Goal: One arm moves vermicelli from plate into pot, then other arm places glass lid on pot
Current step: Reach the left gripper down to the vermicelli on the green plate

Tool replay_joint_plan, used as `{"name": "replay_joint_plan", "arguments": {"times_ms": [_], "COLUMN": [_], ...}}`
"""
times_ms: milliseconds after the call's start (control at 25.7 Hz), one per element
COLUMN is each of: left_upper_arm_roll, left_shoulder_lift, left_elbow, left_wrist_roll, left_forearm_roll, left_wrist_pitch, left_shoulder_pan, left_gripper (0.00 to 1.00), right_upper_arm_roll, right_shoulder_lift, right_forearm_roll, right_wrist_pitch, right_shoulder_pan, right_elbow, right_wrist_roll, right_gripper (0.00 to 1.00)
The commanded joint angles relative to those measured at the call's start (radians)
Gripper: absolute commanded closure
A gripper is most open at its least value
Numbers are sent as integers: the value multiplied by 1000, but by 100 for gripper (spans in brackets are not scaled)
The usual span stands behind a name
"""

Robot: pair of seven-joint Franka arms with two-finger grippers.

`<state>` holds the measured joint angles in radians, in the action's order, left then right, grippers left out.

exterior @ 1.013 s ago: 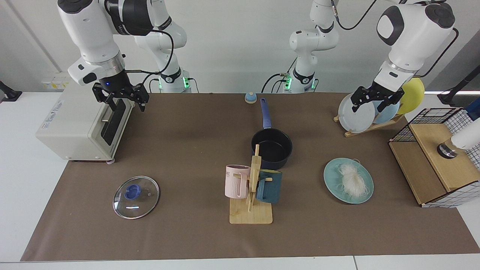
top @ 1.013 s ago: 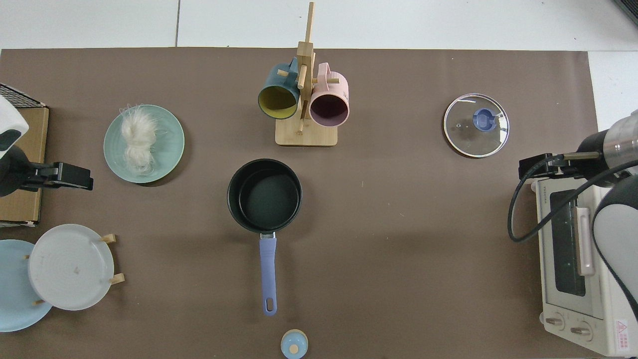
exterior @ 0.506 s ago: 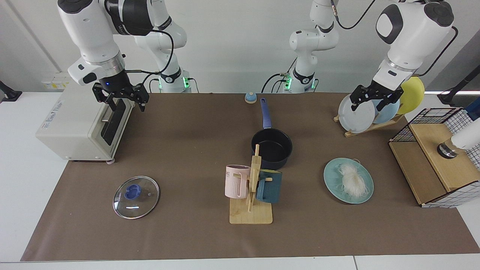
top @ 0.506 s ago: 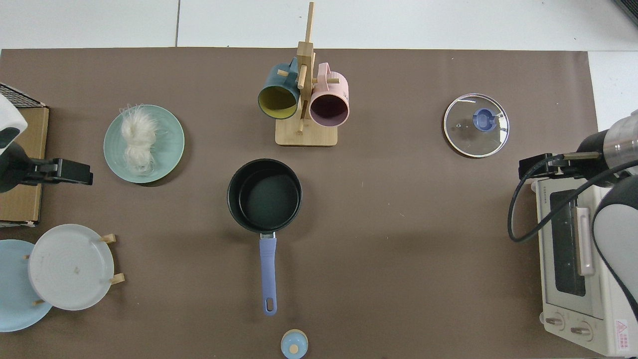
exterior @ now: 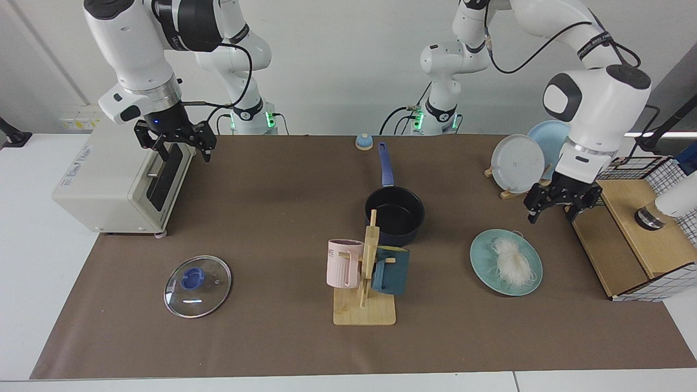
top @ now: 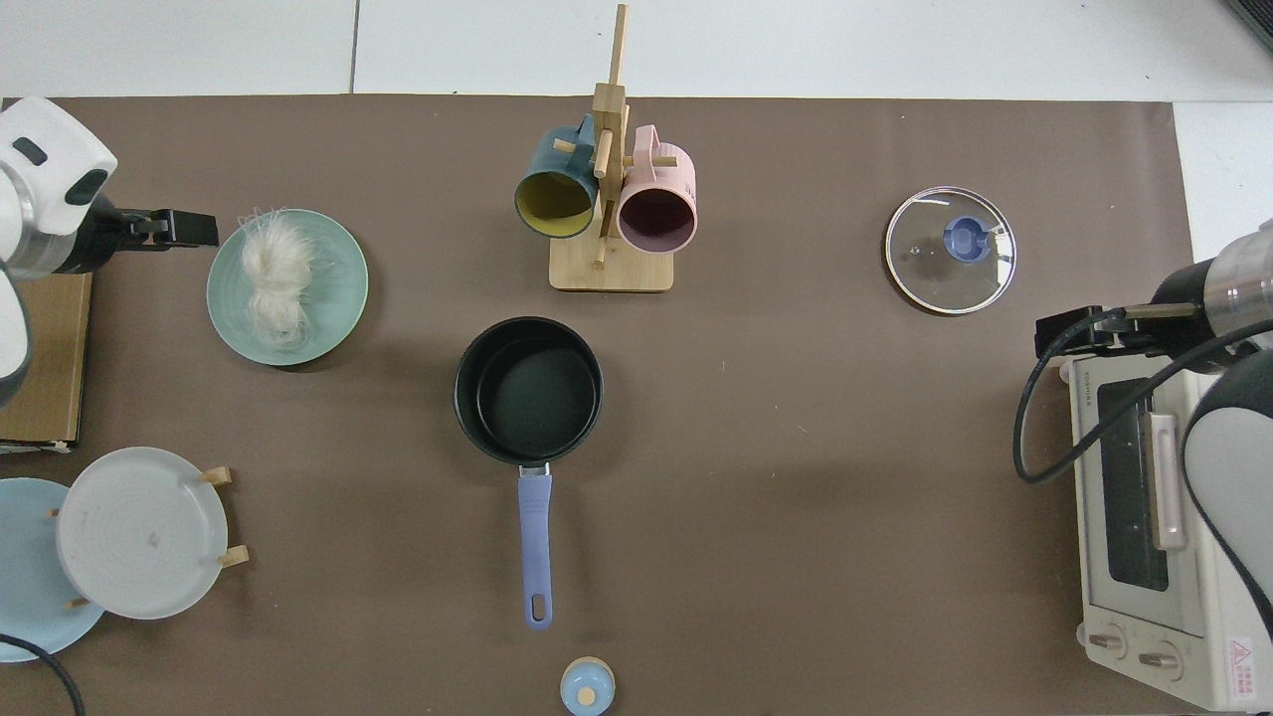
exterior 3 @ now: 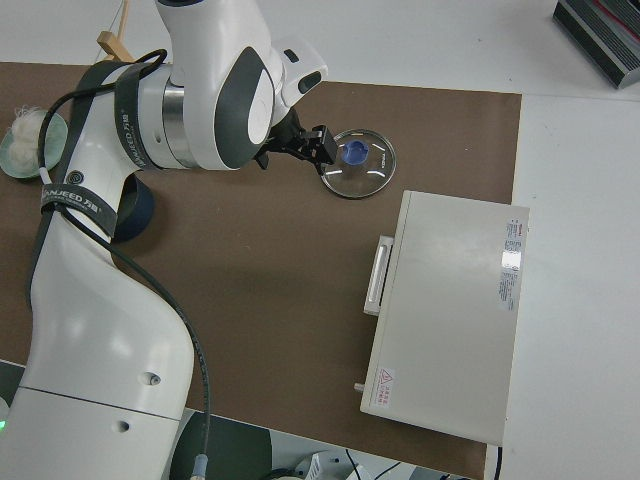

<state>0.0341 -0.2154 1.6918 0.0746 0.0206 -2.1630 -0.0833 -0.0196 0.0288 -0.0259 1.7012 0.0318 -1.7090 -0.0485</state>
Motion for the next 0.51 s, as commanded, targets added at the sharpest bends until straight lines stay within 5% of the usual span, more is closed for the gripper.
{"name": "replay_joint_plan", "arguments": {"times_ms": [0,195,468], "left_upper_arm_roll": [6,7,10], "left_shoulder_lift": [-94,-212,-249], "left_elbow": [-41,-41,-26], "left_wrist_roll": [-31,-82,-95], "left_forearm_roll": [-11,-16,-14], "left_wrist_pitch": [-56,-142,-184], "left_shoulder_pan": [-7,3,7], "left_gripper": [0,0,0], "right_upper_arm_roll": [7,7,6], "right_shoulder_lift": [8,8,11], "right_forearm_roll": [11,12,11], "right_wrist_pitch": [3,5,-12], "right_shoulder_pan": [-15,-15,-16], "right_elbow": [-3,-3,-3], "right_wrist_roll": [27,27,27], "right_gripper": [0,0,0]}}
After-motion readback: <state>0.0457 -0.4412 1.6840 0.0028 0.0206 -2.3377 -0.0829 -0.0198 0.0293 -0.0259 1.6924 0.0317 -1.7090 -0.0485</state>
